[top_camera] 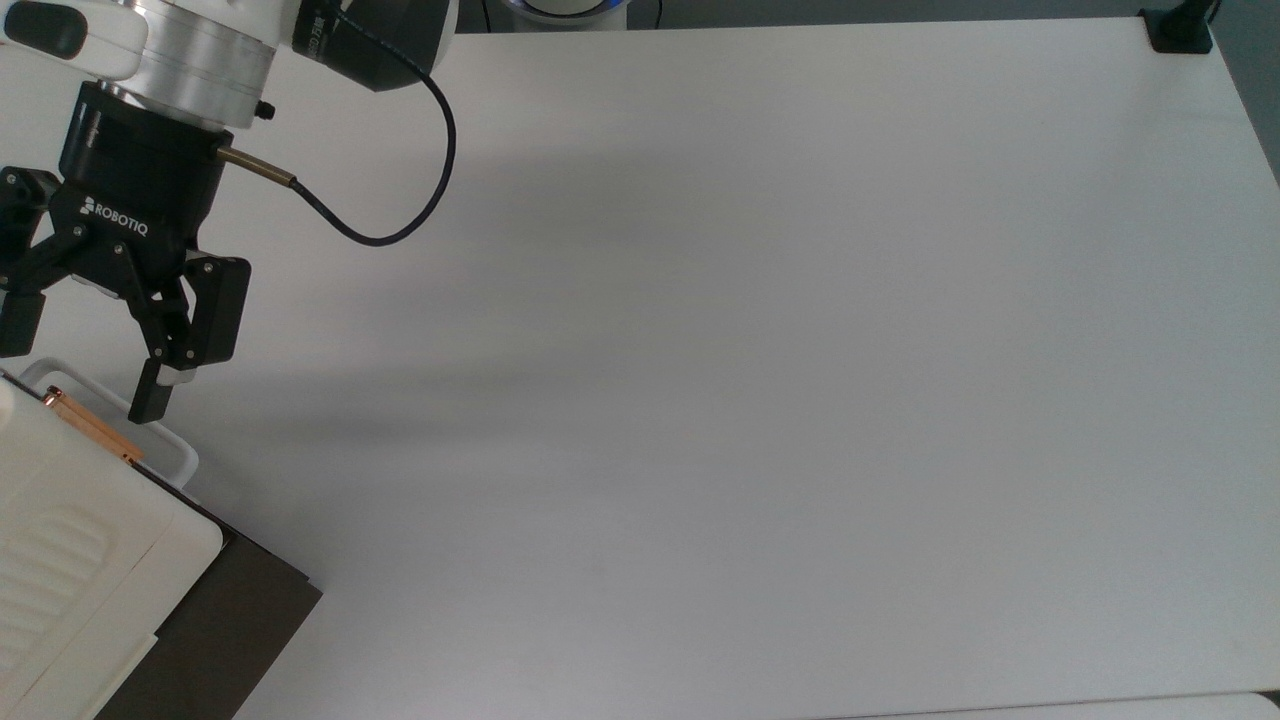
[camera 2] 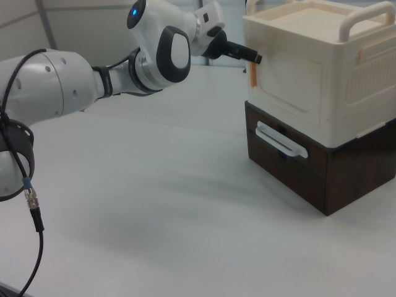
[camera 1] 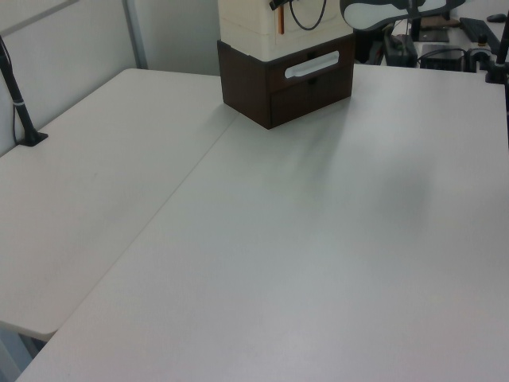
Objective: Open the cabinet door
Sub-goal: 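Close the gripper on the orange tab of the door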
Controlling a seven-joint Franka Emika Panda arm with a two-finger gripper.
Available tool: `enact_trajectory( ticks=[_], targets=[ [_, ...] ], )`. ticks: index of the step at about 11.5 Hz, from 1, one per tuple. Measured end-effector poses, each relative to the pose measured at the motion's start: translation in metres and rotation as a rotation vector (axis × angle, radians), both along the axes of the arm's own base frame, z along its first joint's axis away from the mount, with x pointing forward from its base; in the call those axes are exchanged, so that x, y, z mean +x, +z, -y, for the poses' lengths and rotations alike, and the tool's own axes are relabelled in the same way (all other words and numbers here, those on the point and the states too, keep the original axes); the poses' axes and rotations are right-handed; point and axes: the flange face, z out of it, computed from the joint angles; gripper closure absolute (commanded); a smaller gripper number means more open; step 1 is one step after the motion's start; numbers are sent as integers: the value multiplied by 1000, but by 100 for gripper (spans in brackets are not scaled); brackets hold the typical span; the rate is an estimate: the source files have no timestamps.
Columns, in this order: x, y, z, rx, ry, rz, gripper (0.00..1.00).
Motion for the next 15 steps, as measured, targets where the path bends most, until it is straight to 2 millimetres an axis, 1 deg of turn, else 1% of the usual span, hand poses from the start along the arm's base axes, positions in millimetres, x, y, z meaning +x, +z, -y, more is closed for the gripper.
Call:
enact_trajectory(
  ticks=[1,2,3,5,9,13,14,15],
  targets=[
    [1,-1,0,-1,0,1,6],
    [3,-7,1,-1,-1,-7,11],
    [5,-12,4,-3,-6,-14,23],
    [7,-16,9,-8,-14,-18,35],
    [5,-15,14,-12,-21,-16,44],
    [6,-15,11,-19,-17,-19,51],
    [6,-16,9,-38,-11,-24,65],
    [6,-17,8,-50,-7,-28,72]
  ],
)
